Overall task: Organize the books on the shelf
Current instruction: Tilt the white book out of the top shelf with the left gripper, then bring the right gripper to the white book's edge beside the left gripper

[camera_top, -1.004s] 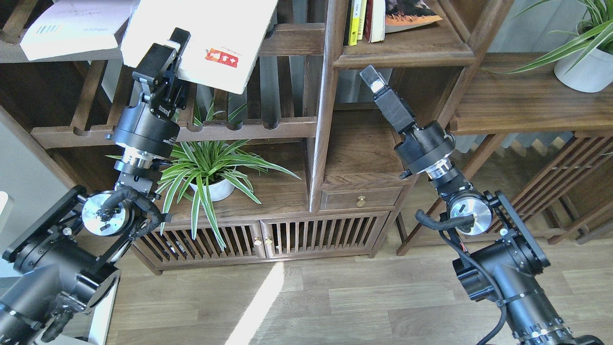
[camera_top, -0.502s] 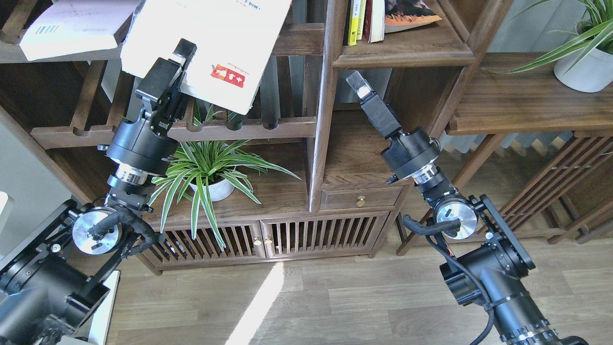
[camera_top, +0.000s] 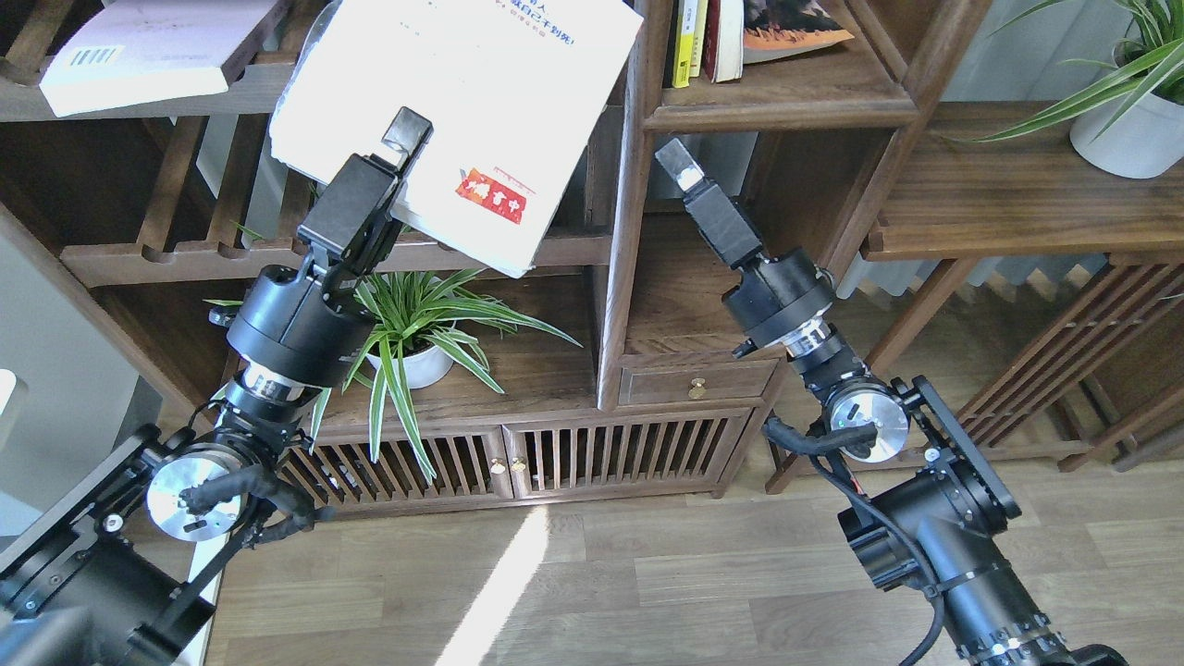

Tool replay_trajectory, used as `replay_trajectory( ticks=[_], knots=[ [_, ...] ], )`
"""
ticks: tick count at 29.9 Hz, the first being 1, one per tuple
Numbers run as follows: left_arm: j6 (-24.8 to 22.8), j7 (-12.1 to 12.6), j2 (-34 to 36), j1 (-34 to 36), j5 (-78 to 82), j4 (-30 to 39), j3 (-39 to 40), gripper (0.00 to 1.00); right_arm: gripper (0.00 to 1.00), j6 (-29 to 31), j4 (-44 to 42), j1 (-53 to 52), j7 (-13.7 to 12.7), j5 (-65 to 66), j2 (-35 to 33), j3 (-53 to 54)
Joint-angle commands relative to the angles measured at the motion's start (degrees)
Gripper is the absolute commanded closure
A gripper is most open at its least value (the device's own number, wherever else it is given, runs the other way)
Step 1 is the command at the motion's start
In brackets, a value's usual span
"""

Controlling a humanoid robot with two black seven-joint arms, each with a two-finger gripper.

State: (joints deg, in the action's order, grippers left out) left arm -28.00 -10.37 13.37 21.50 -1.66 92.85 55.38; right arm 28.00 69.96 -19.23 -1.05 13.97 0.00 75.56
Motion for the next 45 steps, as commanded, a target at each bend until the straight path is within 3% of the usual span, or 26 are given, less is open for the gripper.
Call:
replay_trajectory(
  ticks=[1,14,34,42,45],
  knots=[
    [0.00,0.00,0.25,-0.67,0.25,0.05,-0.01,0.97,0.06,0.00,0.00,-0.98,0.00,-0.17,0.00,-0.06],
    [0.00,0.09,-0.28,0.03,2.27,0.31,-0.37,0.97,0.07,0.00,0.97,-3.80,0.00,-0.79,0.00,-1.99],
    [0.00,2.20,-3.35,-0.06,3.68,-0.65,-3.35,0.96,0.12,0.00,1.23,-6.96,0.00,-0.79,0.00,-4.98],
    [0.00,2.11,-4.50,0.38,3.94,-2.24,-3.27,0.95,0.19,0.00,1.76,-7.32,0.17,-1.32,0.00,-6.12],
    [0.00,2.11,-4.50,0.38,3.94,-3.11,-3.09,0.92,0.35,0.00,1.85,-7.32,0.35,-2.54,0.00,-6.12]
  ],
)
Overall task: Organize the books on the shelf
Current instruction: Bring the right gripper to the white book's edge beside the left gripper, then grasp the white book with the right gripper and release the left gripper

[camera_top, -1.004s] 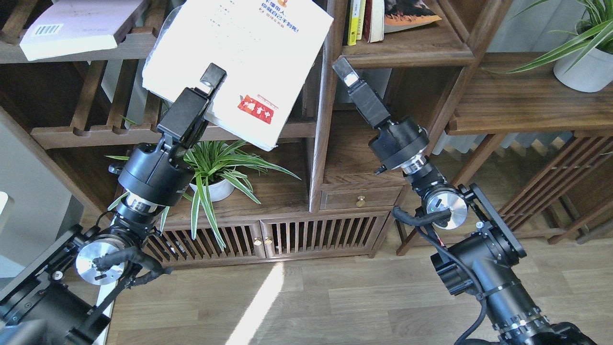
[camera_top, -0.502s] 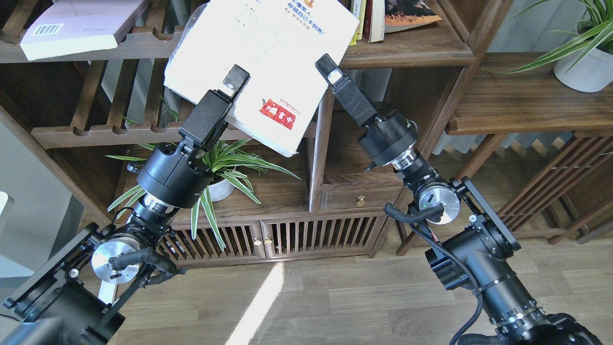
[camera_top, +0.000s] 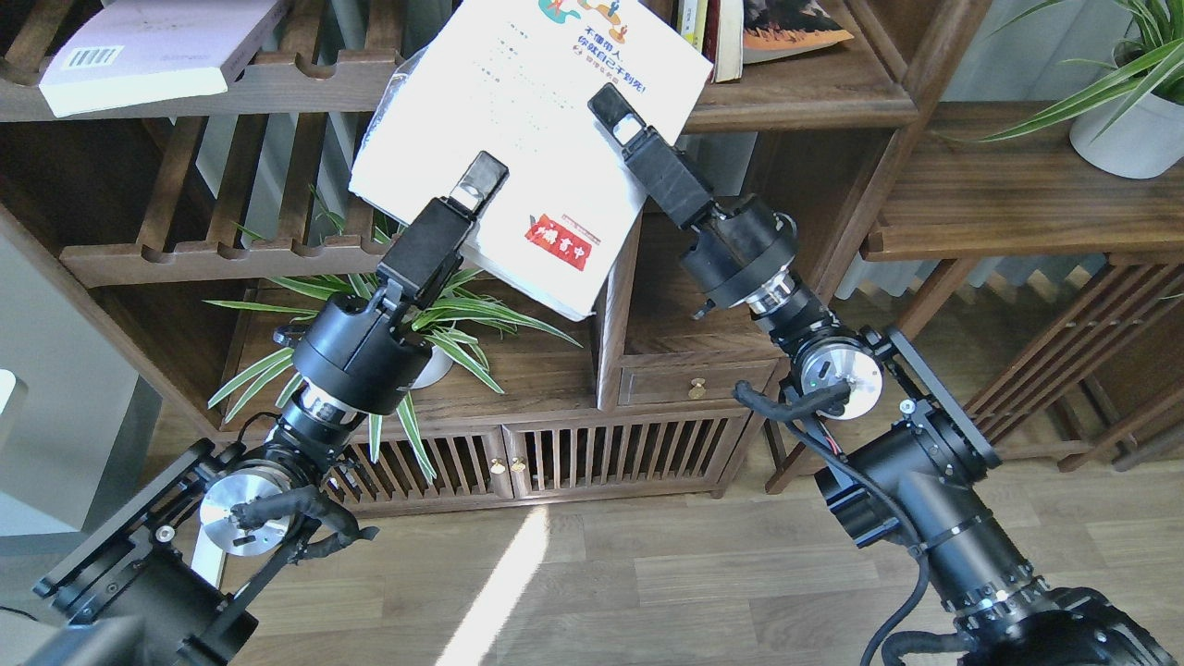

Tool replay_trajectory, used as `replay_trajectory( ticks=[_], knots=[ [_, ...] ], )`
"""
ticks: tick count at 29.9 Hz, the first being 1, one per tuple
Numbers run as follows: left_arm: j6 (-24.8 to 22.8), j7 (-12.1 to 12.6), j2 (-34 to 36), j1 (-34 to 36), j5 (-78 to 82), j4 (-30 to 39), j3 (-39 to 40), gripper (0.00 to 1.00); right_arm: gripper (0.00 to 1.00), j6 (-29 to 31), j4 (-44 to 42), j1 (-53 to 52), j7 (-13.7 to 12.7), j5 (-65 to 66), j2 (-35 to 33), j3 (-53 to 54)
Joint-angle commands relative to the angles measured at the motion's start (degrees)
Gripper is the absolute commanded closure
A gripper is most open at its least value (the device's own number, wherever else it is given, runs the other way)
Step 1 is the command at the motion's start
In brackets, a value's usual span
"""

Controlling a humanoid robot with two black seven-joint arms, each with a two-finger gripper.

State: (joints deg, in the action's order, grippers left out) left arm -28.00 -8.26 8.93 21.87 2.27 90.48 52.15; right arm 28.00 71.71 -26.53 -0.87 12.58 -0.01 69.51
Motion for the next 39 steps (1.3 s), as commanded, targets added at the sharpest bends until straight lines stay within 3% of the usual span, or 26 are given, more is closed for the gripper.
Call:
replay_trajectory(
  ticks=[1,7,12,18,27,34,39],
  knots=[
    [0.00,0.00,-0.05,0.02,0.01,-1.01,0.32,0.90,0.39,0.00,0.19,-0.10,0.17,-2.02,0.01,-0.16],
    [0.00,-0.09,0.03,-0.25,0.01,-1.01,0.41,0.82,0.56,0.00,0.27,-0.81,0.25,-3.79,0.01,-0.16],
    [0.00,-0.09,0.12,-0.25,0.01,-1.01,0.68,0.78,0.77,0.00,0.27,-0.72,0.43,-4.05,0.01,-0.60],
    [0.00,-0.27,0.03,-0.42,-0.16,-0.40,1.73,0.56,0.95,0.00,0.27,-0.28,0.60,-5.98,0.01,-0.86],
    [0.00,-0.35,0.56,-0.33,-0.25,0.31,4.72,0.24,0.96,0.00,0.19,0.16,0.43,-6.34,0.01,-0.95],
    [0.00,-0.09,1.79,-0.77,-0.07,0.75,4.72,0.12,0.96,0.00,0.10,0.16,0.08,-6.34,0.01,-0.95],
    [0.00,-0.18,4.60,-5.77,-0.16,0.31,5.33,0.02,0.96,0.00,-0.08,2.18,-0.27,-5.81,0.01,0.01]
  ],
)
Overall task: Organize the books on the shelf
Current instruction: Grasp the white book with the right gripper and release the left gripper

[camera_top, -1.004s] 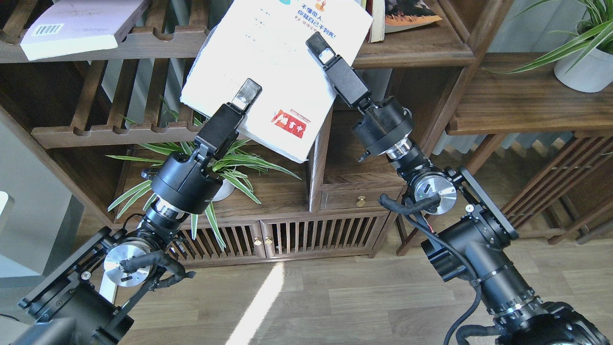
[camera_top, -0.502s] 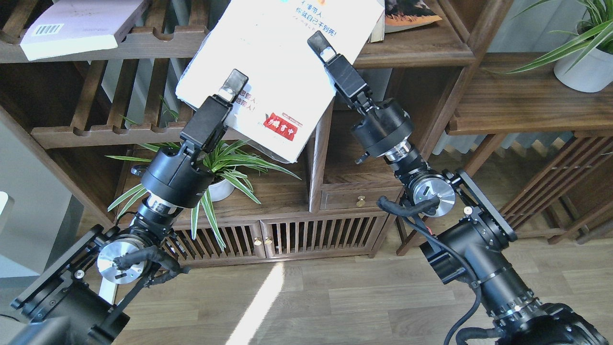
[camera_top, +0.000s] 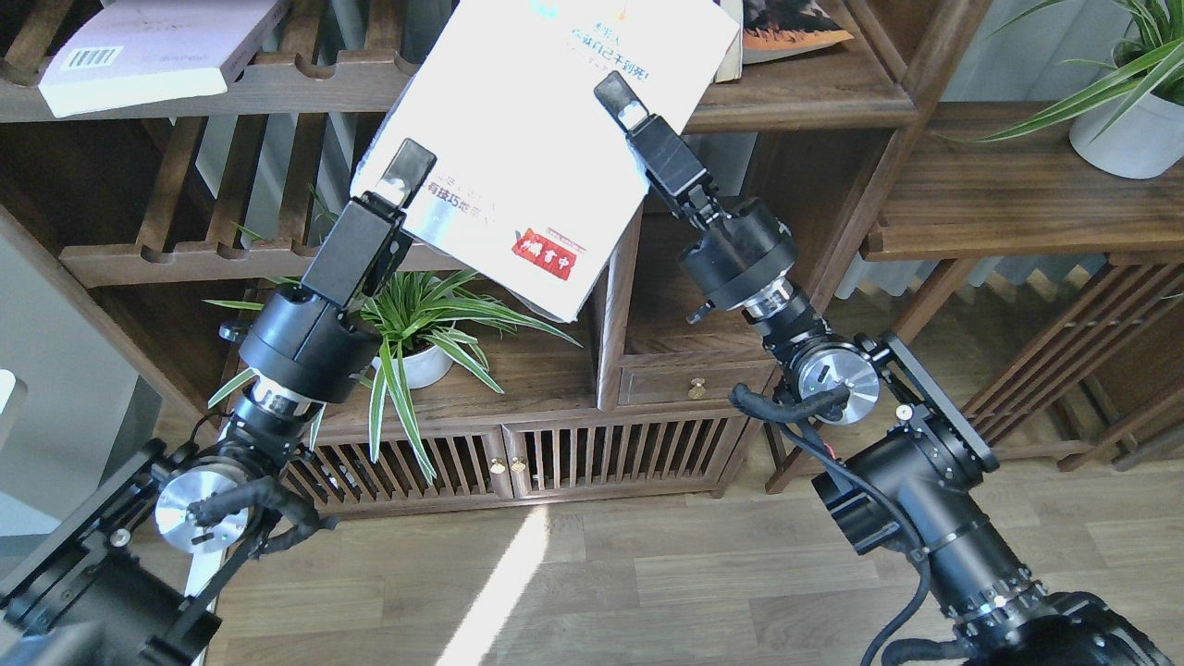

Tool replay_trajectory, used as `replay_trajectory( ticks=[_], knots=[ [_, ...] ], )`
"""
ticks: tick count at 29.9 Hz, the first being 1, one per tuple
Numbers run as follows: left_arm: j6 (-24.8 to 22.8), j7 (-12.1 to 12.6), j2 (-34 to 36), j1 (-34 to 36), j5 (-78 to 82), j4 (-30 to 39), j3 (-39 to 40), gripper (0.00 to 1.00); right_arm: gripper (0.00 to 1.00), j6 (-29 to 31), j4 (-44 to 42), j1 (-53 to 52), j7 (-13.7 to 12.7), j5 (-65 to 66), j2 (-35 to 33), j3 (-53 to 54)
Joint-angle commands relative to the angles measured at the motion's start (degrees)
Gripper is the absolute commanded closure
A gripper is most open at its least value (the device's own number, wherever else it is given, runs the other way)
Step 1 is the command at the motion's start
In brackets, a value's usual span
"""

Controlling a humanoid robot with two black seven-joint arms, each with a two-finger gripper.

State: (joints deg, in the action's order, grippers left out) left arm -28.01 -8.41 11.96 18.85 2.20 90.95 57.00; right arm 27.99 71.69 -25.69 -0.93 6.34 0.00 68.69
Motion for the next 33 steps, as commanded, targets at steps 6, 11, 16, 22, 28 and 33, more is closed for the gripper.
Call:
replay_trajectory(
  ticks=[6,11,16,22,28,33],
  knots=[
    [0.01,-0.02,3.86,-5.23,-0.01,-0.59,5.83,0.02,0.96,0.01,0.64,1.61,-0.13,-0.09,0.00,1.18],
    [0.01,-0.03,5.88,-10.93,-0.27,-1.30,10.84,0.02,0.96,0.01,0.82,1.70,-0.21,-0.18,0.00,3.37],
    [0.01,-0.20,7.64,-12.79,-0.62,-3.49,14.27,0.02,0.96,0.01,0.99,3.89,-0.13,-0.27,-2.45,6.88],
    [0.01,-0.82,7.56,-12.79,-1.14,-6.21,17.09,0.02,0.96,0.01,0.91,5.21,-0.13,-2.20,-5.70,11.98],
    [0.01,-0.46,7.56,-12.35,-2.38,-8.77,17.35,0.02,0.96,0.01,0.82,5.39,-0.13,-2.29,-13.87,14.97],
    [0.01,-0.46,7.56,-12.35,-2.38,-9.12,17.35,0.02,0.96,0.01,0.82,5.48,-0.21,-2.29,-19.41,15.15]
  ],
)
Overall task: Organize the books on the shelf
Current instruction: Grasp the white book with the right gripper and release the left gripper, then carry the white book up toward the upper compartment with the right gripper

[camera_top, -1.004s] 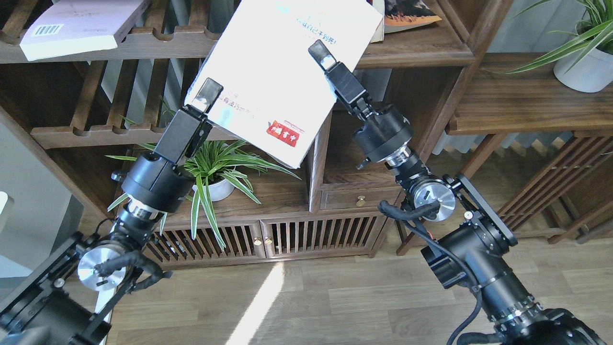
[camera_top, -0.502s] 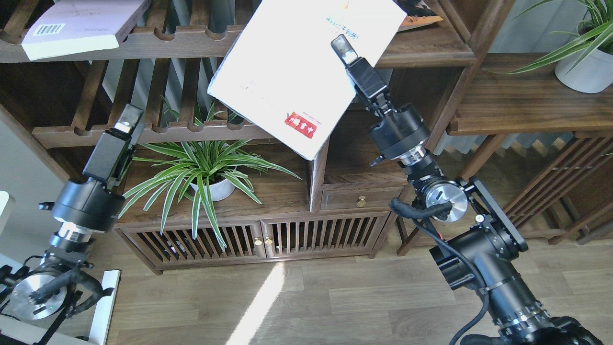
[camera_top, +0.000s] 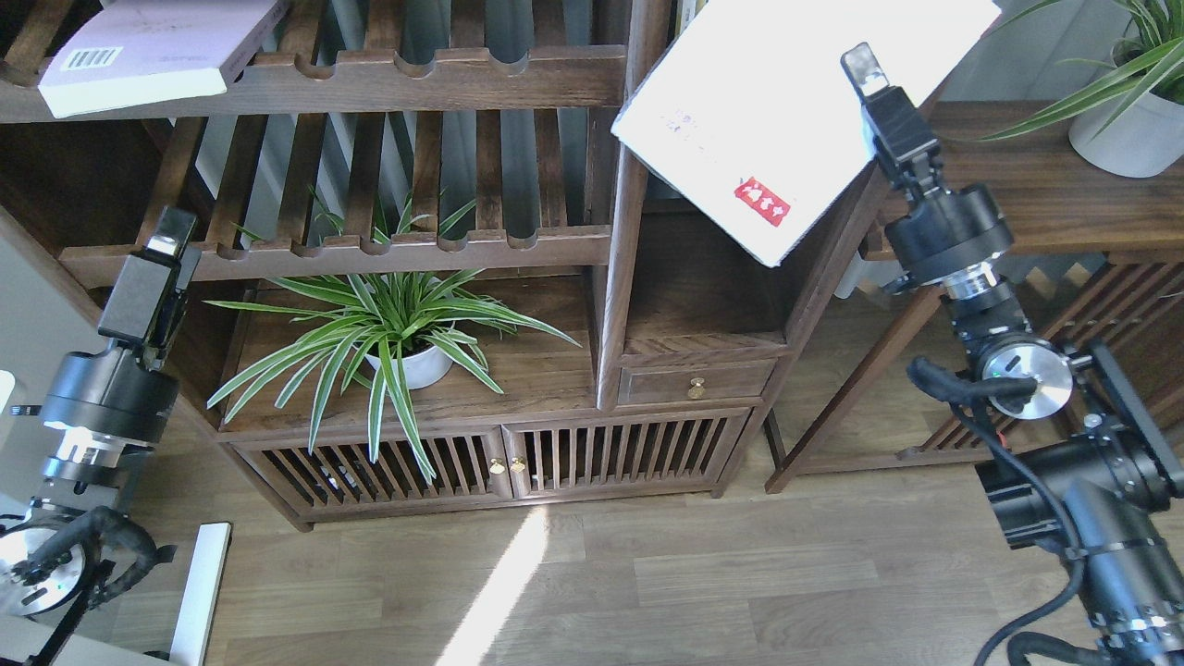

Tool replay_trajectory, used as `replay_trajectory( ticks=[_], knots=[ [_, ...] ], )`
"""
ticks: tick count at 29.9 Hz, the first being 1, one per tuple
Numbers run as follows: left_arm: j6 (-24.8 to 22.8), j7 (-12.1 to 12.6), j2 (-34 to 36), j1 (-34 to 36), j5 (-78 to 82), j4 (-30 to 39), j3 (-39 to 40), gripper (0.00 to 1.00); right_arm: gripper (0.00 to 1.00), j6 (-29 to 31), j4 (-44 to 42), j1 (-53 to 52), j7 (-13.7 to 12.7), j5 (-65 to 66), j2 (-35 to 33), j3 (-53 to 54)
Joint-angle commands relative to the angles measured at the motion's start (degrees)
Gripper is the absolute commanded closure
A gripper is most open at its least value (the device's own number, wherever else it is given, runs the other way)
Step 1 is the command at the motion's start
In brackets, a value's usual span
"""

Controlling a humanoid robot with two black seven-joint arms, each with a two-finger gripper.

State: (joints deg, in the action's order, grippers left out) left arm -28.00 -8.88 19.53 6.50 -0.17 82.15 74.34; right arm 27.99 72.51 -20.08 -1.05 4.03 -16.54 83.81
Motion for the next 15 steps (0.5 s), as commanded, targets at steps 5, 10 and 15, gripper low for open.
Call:
replay_trajectory(
  ticks=[5,10,15],
  knots=[
    [0.00,0.00,0.06,-0.09,-0.01,-0.41,0.01,0.02,0.96,0.01,-0.44,-4.69,-0.09,0.01,-3.32,-0.22],
    [0.00,-0.09,0.07,-0.26,-0.01,-0.41,0.01,0.02,0.95,0.01,-3.95,-11.02,0.00,0.01,-2.62,-0.75],
    [0.00,-0.17,0.07,-0.26,-0.01,-0.41,0.01,0.02,0.96,0.01,-8.87,-16.30,-0.09,-0.08,-2.18,-0.93]
  ],
)
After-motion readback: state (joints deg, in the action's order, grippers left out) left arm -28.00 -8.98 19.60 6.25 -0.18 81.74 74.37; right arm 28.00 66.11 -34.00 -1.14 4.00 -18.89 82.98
